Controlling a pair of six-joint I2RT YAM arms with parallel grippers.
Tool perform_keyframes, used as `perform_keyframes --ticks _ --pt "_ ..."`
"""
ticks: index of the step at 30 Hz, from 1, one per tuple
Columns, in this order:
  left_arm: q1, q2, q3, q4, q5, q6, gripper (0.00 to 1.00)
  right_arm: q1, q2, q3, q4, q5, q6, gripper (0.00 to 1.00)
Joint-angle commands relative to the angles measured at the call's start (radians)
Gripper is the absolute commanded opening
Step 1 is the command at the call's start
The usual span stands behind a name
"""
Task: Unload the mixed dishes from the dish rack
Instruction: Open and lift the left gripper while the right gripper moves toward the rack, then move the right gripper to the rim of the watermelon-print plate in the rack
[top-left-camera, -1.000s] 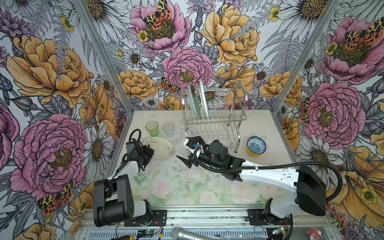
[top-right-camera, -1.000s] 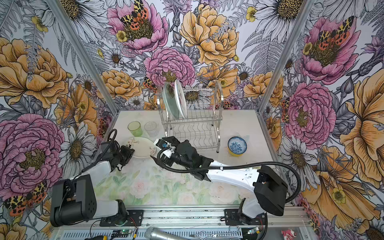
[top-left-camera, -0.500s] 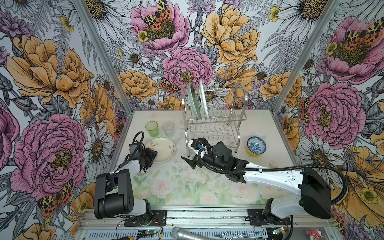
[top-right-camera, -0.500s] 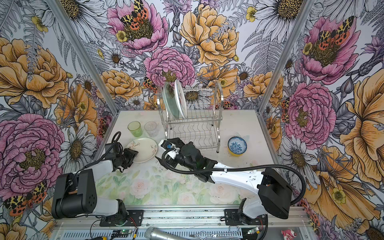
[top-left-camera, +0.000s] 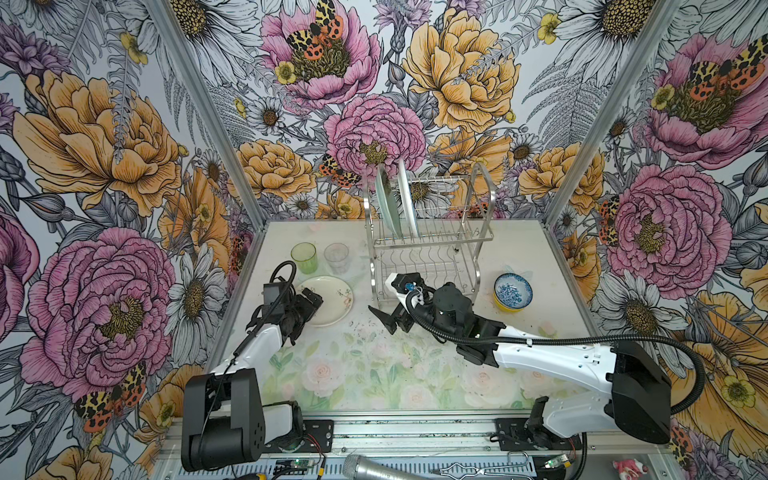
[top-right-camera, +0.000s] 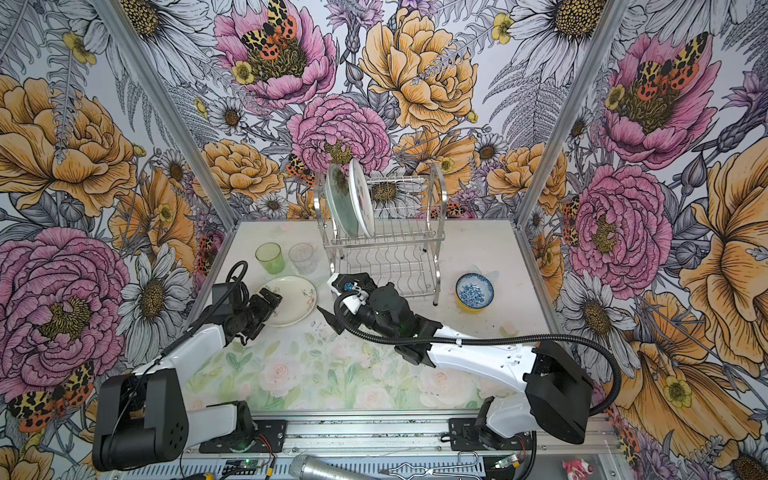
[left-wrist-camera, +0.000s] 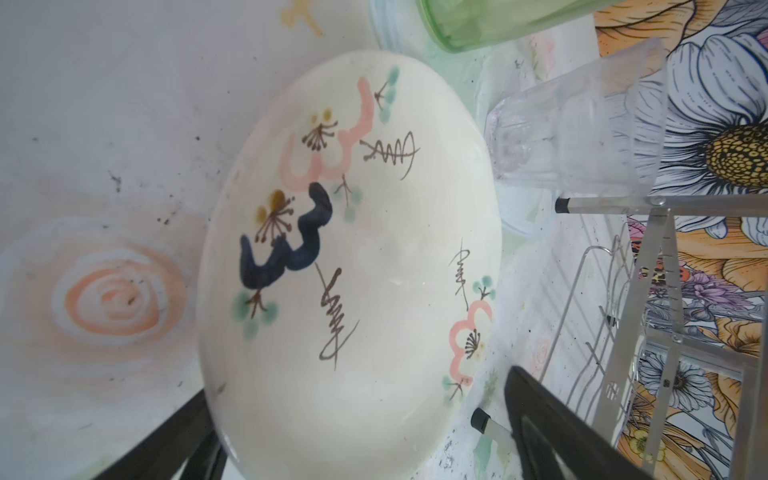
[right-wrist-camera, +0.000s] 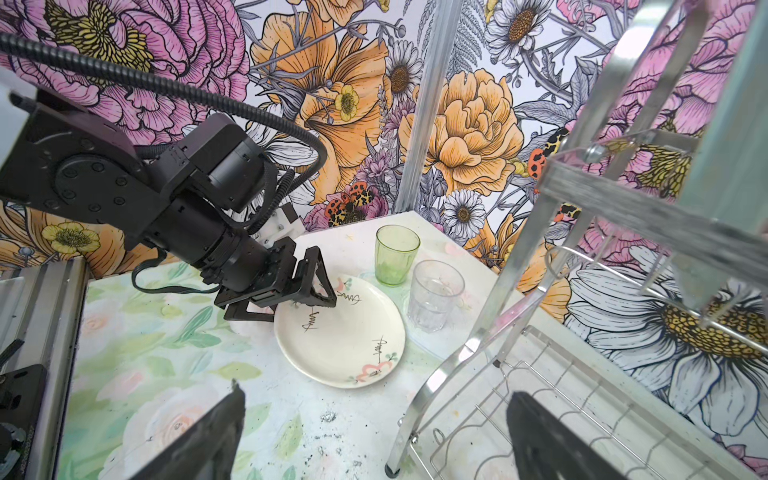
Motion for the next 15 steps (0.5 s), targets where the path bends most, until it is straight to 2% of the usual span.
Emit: perform_keyframes --ticks 1,7,11,15 --pt "-0.02 -0.069 0.032 -0.056 -0.12 0.039 0.99 -0.013 -0.059 -0.005 -0.006 0.031 0.059 1.0" --pt "-0.037 -0.177 0.012 -0.068 -0.158 0.066 0.99 -0.028 -0.124 0.007 -0.043 0.016 0.133 1.0" --pt "-0.024 -0.191 -0.011 -0.062 -0.156 0.083 0.99 -0.031 -0.146 0.016 -0.073 0.008 0.135 1.0" --pt "-0.025 -0.205 0.006 -0.062 -0.117 0.086 0.99 -0.038 -0.183 0.041 -0.117 0.089 0.147 1.0"
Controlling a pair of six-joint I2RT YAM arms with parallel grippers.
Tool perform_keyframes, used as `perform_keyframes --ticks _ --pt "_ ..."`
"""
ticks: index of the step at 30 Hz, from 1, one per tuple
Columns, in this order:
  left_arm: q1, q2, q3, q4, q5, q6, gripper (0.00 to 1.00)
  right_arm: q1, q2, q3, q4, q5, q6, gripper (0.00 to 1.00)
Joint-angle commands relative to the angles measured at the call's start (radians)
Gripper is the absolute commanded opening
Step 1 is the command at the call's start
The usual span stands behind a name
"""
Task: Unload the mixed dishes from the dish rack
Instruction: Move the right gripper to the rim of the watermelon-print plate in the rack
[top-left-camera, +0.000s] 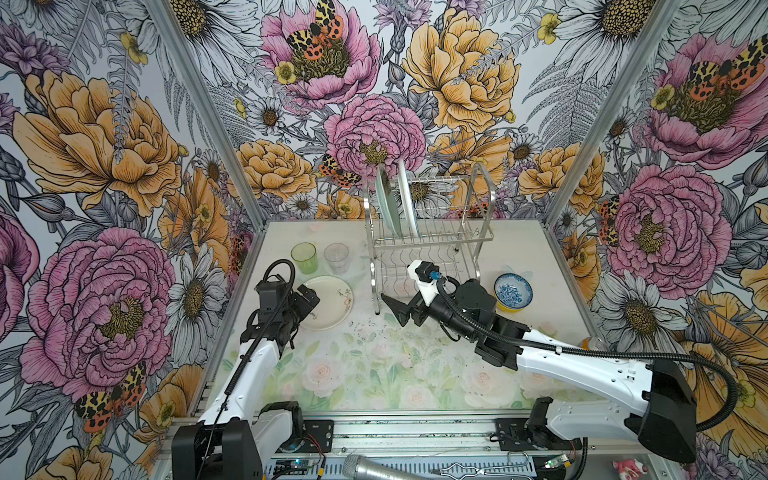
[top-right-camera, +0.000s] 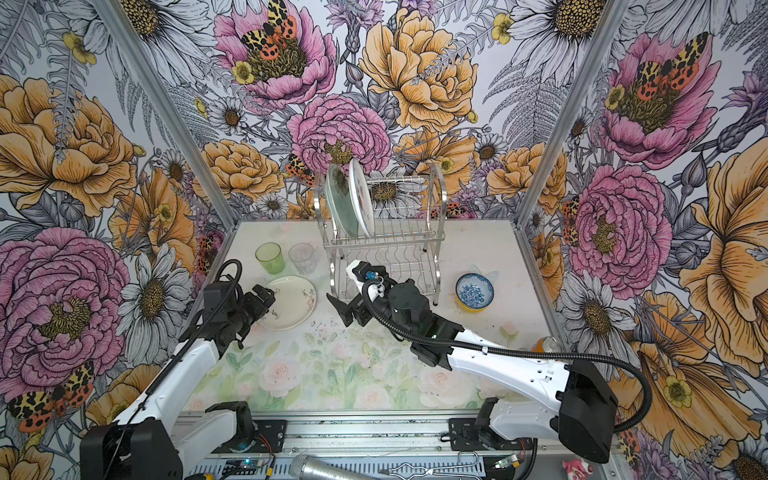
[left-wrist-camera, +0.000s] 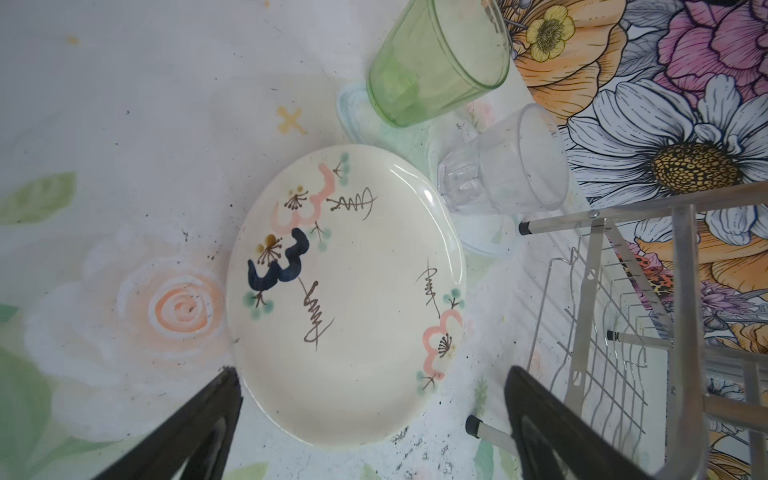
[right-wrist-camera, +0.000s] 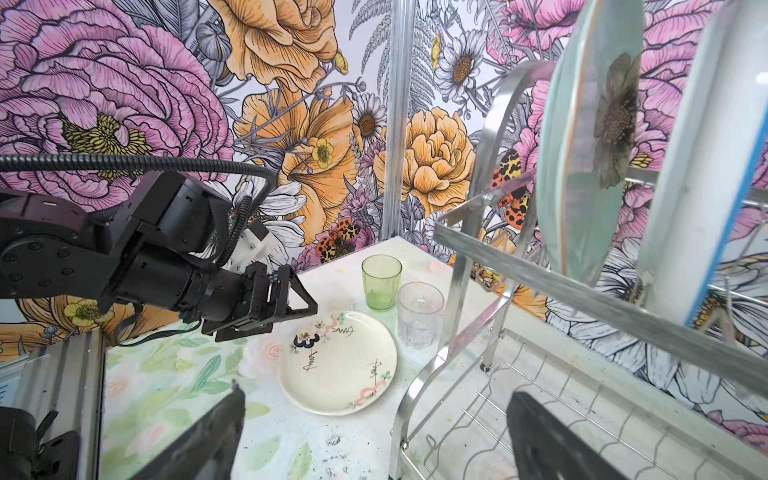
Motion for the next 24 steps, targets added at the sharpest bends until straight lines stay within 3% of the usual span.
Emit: perform_keyframes --ticks 1,13,24 --pt "-0.003 -0.033 0.01 0.0 0.008 0.029 0.99 -0.014 -0.051 0.058 -0.057 0.073 0.037 0.99" --pt "-0.115 -0.207 0.077 -0.004 -0.007 0.038 0.99 -0.065 -0.049 0.201 -0.171 0.176 0.085 0.96" --pt "-0.166 -0.217 0.164 0.007 0.04 0.12 0.99 -0.161 0.071 0.389 -0.244 0.079 0.14 0.82"
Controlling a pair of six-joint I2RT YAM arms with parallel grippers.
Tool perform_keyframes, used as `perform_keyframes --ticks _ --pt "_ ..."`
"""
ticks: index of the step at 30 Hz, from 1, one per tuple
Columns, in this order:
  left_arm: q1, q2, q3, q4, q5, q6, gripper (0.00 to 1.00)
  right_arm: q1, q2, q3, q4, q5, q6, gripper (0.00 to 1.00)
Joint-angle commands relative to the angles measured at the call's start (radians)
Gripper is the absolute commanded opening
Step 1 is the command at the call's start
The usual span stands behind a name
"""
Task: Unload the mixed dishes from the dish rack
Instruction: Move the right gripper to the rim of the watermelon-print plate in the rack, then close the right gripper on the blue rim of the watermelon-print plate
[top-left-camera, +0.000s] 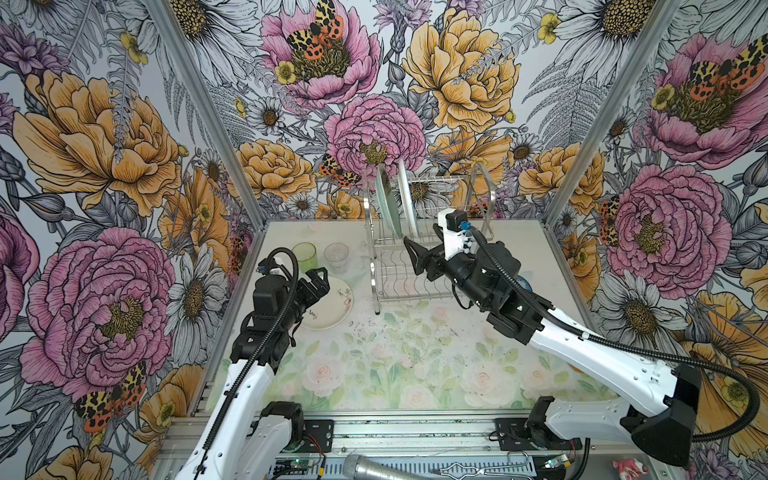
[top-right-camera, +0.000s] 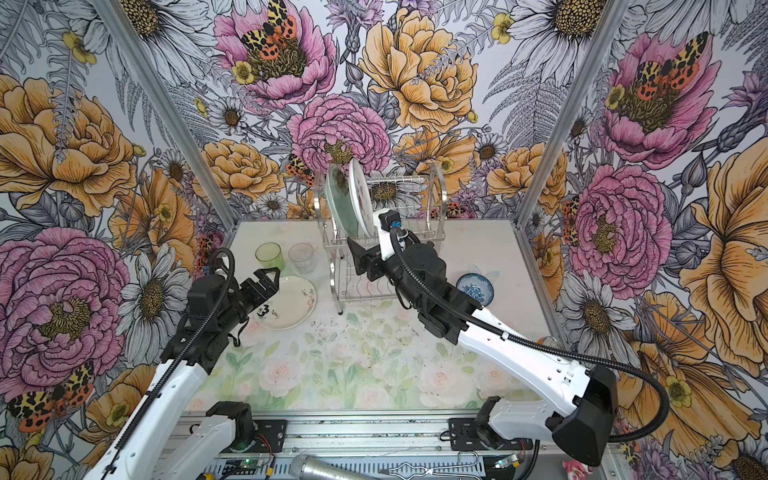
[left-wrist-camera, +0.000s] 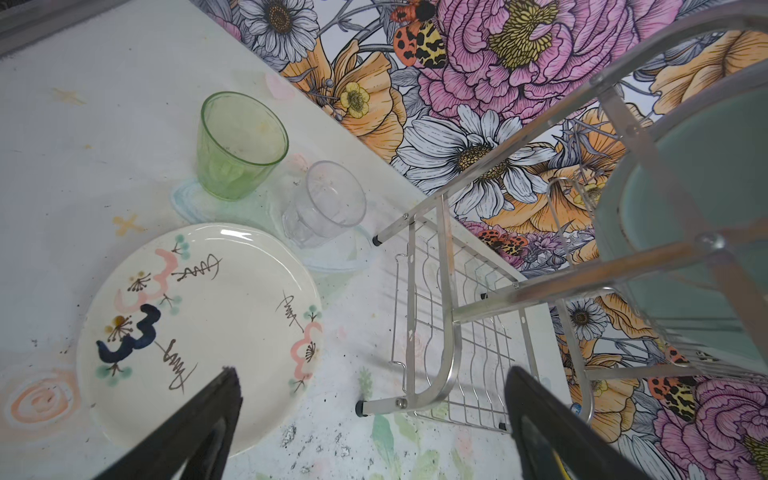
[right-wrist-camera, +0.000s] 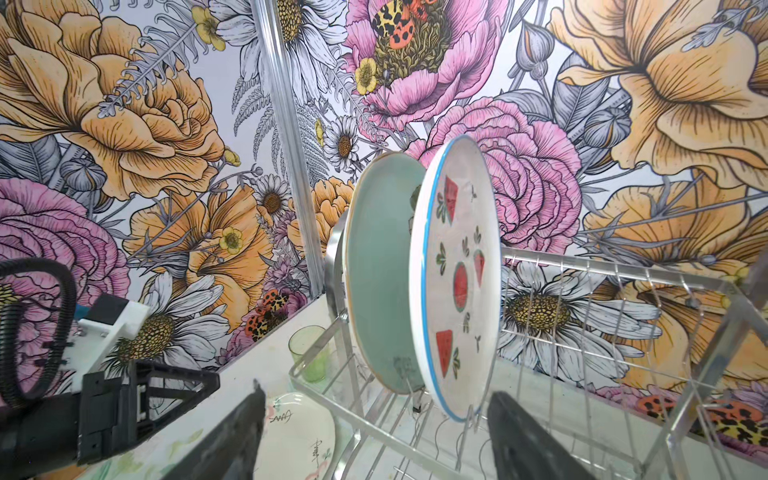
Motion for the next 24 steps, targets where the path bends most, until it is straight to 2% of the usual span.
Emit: perform_keyframes --ticks 1,8,18,24 --pt "-0.006 0.009 0.039 0.015 0.029 0.051 0.99 -0.015 0.041 0.074 -0.045 -0.049 0.032 0.8" --pt "-0.006 0.02 0.034 0.045 0.037 0.049 0.99 -0.109 0.136 0.164 -0.066 -0.124 0.045 0.68" --pt "0.02 0.053 0.004 0.103 0.082 0.018 0.99 -0.134 0.213 0.241 -0.087 -0.169 0.041 0.64" --pt "0.043 0.079 0.0 0.115 0.113 -0.001 0.99 -0.136 0.251 0.266 -0.094 -0.133 0.033 0.61"
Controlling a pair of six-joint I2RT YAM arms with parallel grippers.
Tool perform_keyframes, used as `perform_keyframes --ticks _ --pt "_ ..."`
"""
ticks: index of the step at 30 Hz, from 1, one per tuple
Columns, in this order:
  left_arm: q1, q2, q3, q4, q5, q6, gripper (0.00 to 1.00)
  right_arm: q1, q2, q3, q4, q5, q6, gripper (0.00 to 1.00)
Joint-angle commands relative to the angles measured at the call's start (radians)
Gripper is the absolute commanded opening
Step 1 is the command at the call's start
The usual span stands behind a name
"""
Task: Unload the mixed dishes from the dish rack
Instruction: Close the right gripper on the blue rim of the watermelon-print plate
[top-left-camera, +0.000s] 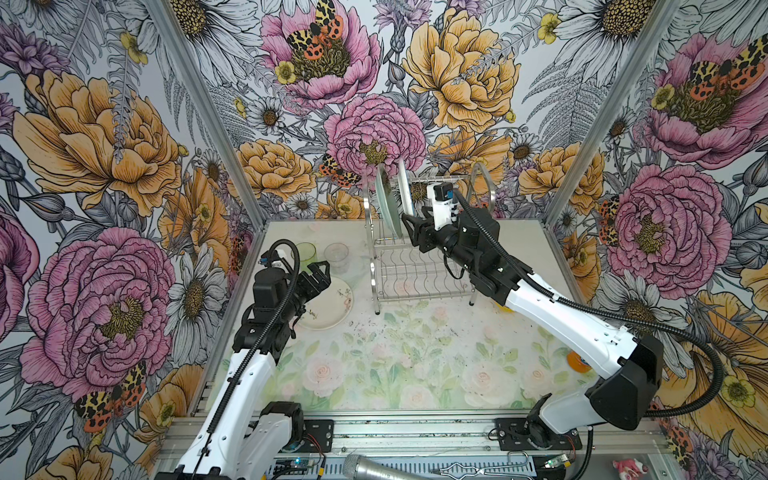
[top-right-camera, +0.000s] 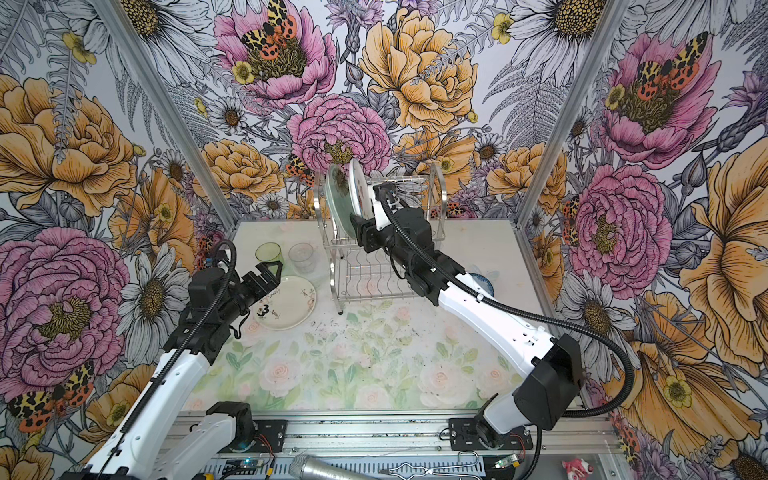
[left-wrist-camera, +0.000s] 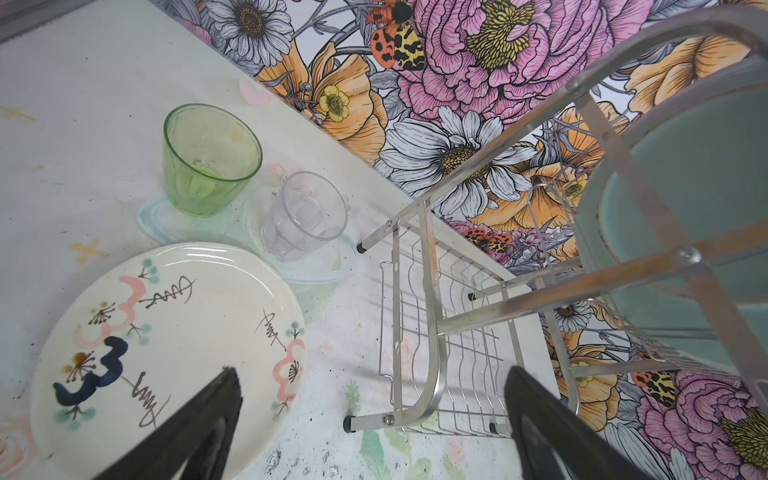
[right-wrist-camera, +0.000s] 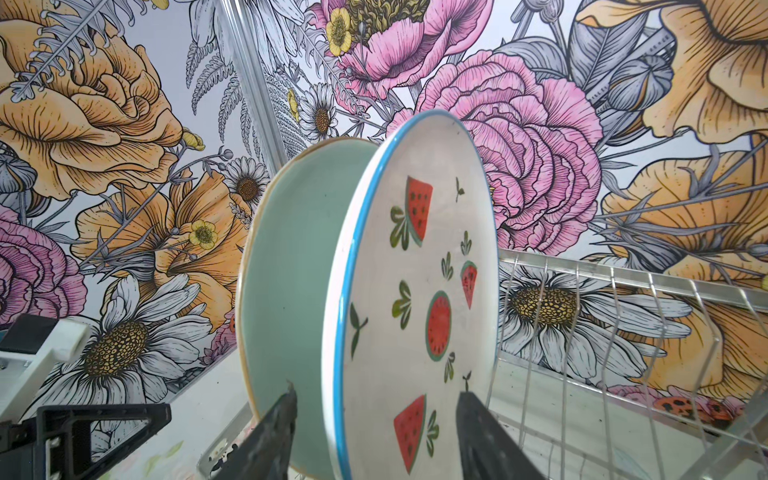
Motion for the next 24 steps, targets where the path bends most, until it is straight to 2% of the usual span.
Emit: perform_keyframes --ticks 1,5,15,24 --pt "0.013 -0.001 -0.012 0.041 0.042 -0.01 0.99 -0.003 0.027 0.045 -0.007 0.017 -0.005 0.6" --pt "0.017 -0.013 -0.018 0.041 0.035 -0.01 0.99 -0.002 0.055 0.061 -0.011 0.032 -0.018 0.55" --pt "0.017 -0.013 -0.03 0.044 0.029 -0.016 0.99 0.001 0.089 0.074 -0.009 0.068 -0.04 0.26" --pt "0.02 -0.003 -0.029 0.049 0.032 -0.018 0.99 0.011 0.102 0.087 0.004 0.076 -0.07 0.1"
